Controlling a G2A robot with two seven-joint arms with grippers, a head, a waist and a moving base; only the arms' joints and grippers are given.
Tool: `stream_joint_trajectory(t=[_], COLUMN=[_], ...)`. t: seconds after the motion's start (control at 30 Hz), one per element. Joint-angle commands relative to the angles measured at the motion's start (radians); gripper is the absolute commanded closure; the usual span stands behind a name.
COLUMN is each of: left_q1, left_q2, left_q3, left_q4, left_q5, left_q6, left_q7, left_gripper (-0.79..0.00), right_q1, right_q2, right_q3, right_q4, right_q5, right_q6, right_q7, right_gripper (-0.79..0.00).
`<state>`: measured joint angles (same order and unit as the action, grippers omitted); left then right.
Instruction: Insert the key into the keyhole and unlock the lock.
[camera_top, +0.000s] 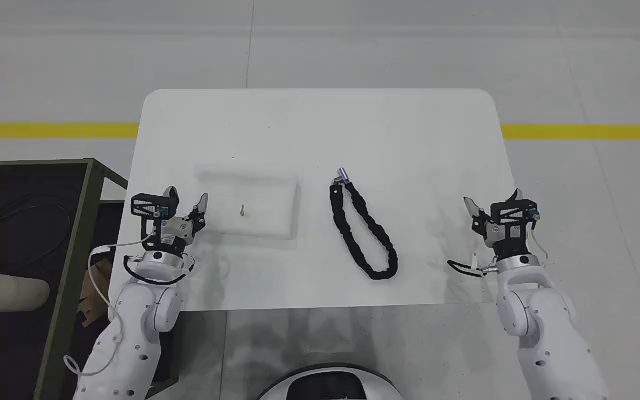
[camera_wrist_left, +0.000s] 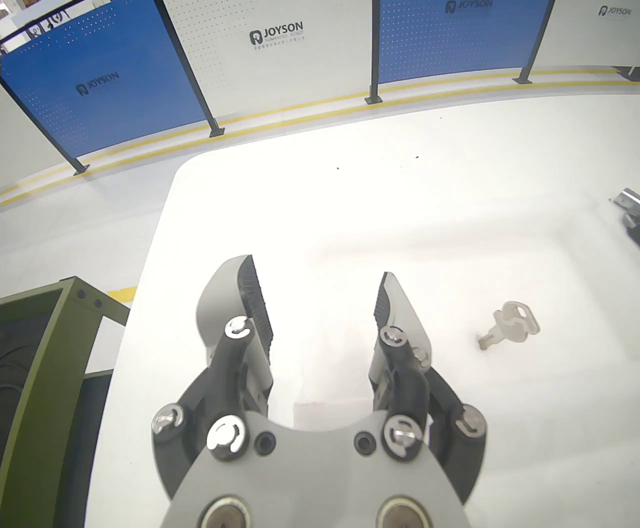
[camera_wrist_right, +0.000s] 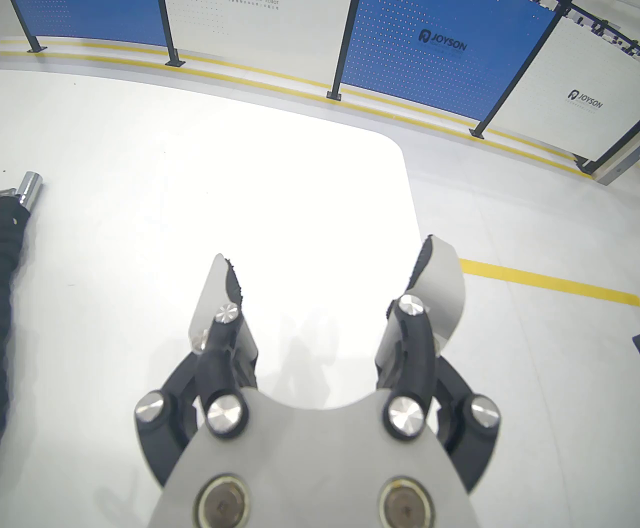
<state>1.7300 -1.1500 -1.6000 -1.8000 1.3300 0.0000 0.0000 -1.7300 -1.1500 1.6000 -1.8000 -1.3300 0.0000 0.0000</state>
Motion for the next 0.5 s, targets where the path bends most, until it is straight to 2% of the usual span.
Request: stream_joint_trajectory(t=[0.0,0.1,0.17,0.27,0.37,0.47], left_q1=[-0.01,-0.06,-0.117,-0.238,-0.381,-0.521], left_q2=[0.0,0.001,0.003,0.009,0.017,0.025], left_q3=[-0.001,-0.026,-0.05,-0.084,-0.089,-0.028], left_q4=[-0.015,-0.088,-0.145,-0.2,-0.191,-0.125], left_q5=[-0.023,-0.127,-0.247,-0.438,-0.602,-0.628], left_q6=[-0.014,-0.035,-0.039,0.016,0.1,0.183], left_q7=[-0.036,-0.231,-0.456,-0.833,-1.175,-1.446], left_gripper=[-0.785,-0.785,-0.785,-0.785,-0.785,-0.785], right_q1=[0.0,0.0,0.0,0.0,0.0,0.0], right_q2=[0.0,0.0,0.0,0.0,0.0,0.0], right_q3=[0.0,0.0,0.0,0.0,0.0,0.0], right_q4=[0.0,0.0,0.0,0.0,0.0,0.0], right_q5=[0.0,0.0,0.0,0.0,0.0,0.0], right_q6=[0.0,0.0,0.0,0.0,0.0,0.0], right_q7=[0.0,0.0,0.0,0.0,0.0,0.0], right_gripper=[-0.785,-0.785,-0.785,-0.785,-0.785,-0.785])
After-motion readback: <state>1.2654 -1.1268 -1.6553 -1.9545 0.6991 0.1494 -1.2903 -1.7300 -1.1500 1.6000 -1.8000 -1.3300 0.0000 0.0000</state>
